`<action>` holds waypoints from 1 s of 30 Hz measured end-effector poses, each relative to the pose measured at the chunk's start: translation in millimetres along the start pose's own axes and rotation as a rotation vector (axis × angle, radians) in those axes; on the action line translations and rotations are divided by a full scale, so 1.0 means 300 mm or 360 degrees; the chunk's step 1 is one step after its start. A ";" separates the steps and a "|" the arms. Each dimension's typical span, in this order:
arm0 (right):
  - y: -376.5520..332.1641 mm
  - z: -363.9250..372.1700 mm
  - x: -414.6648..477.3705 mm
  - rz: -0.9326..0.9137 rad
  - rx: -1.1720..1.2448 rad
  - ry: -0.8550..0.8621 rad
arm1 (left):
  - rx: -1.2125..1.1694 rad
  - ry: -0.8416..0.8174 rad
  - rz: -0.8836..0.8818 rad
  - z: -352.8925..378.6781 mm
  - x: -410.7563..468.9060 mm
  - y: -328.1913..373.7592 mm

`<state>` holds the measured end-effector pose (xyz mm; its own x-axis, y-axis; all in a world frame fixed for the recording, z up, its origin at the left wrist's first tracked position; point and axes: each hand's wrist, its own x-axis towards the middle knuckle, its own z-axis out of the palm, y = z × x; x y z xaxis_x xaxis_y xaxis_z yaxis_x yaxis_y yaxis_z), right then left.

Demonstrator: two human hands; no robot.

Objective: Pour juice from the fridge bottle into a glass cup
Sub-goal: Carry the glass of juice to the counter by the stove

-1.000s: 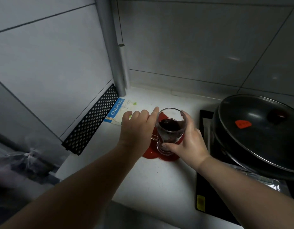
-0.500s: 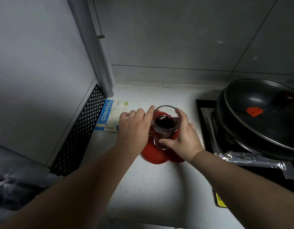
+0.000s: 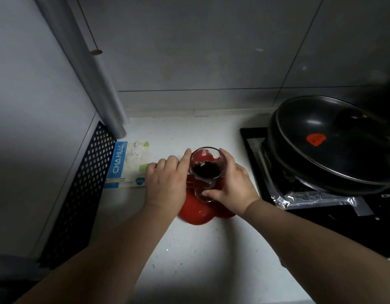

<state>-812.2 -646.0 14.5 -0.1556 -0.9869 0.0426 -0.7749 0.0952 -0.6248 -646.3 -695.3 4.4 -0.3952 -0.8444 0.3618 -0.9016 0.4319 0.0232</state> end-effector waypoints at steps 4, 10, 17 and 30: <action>0.010 -0.010 -0.003 0.0011 -0.0059 0.0038 | -0.0018 0.0056 0.0023 0.005 0.019 0.011; 0.019 -0.019 -0.003 -0.0019 -0.0068 0.0007 | -0.0005 0.0078 0.0027 0.009 0.019 0.020; 0.052 -0.006 0.009 -0.0079 -0.0097 -0.0023 | 0.0032 0.0006 -0.0023 -0.006 0.011 0.036; 0.065 -0.128 -0.028 -0.0242 -0.0172 -0.0154 | 0.0316 -0.0103 -0.0258 -0.140 -0.037 0.145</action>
<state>-849.5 -631.0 31.8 0.0239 -0.9984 0.0519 -0.8472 -0.0478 -0.5292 -673.8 -653.8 40.4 -0.2477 -0.9188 0.3075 -0.9683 0.2243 -0.1098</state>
